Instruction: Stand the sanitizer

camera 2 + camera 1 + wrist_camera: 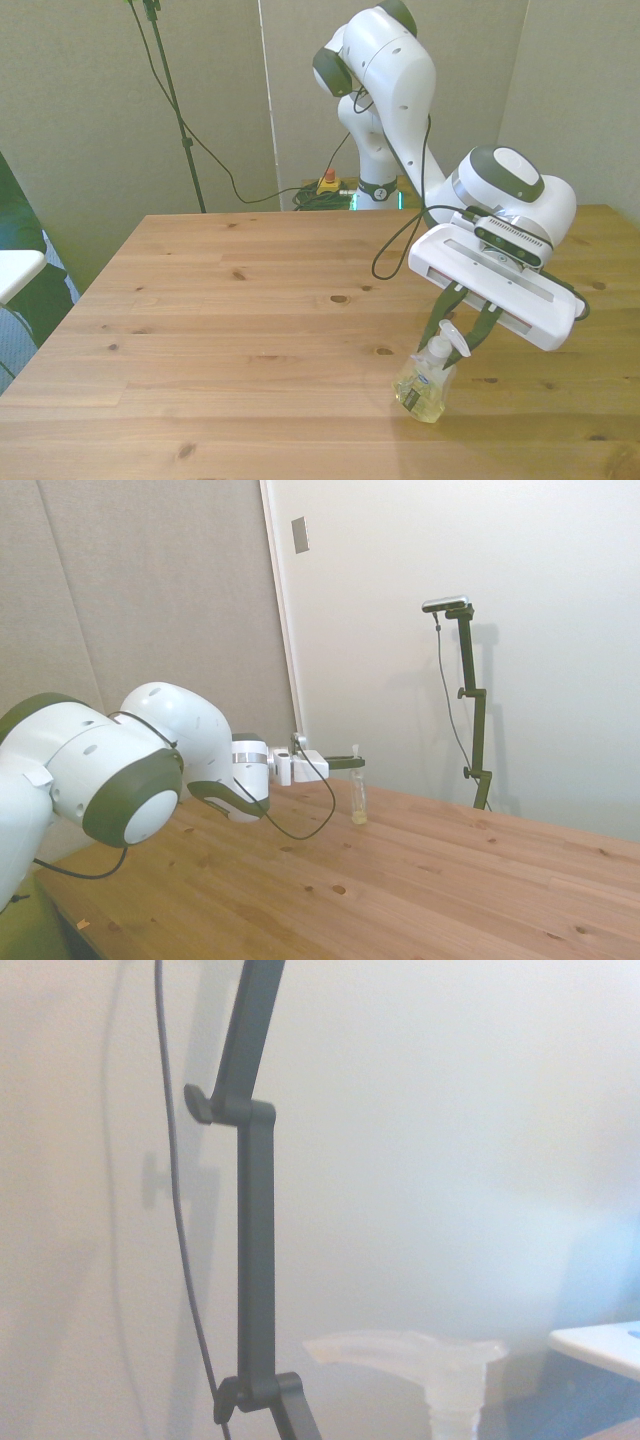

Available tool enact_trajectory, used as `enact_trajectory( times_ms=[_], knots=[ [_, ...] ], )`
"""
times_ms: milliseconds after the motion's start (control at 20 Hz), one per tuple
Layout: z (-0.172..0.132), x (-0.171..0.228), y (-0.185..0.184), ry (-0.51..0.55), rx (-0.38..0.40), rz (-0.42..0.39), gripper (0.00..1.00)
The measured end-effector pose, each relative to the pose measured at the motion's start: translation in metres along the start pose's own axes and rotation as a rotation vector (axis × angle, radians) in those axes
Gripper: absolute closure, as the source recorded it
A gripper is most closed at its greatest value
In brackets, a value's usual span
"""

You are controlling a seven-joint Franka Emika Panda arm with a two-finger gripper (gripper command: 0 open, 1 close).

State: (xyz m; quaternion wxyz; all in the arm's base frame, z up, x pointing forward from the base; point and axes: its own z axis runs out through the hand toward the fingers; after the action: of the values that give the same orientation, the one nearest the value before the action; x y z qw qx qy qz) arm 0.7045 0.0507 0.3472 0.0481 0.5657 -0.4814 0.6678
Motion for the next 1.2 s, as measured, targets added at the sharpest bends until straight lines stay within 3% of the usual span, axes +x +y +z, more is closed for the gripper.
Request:
enact_trajectory(
  times_ms=[750,1200],
  knots=[
    [-0.012,-0.002,0.033,0.0,-0.014,-0.004,0.0],
    [-0.022,0.003,0.023,-0.016,-0.003,0.018,0.0]
  ],
)
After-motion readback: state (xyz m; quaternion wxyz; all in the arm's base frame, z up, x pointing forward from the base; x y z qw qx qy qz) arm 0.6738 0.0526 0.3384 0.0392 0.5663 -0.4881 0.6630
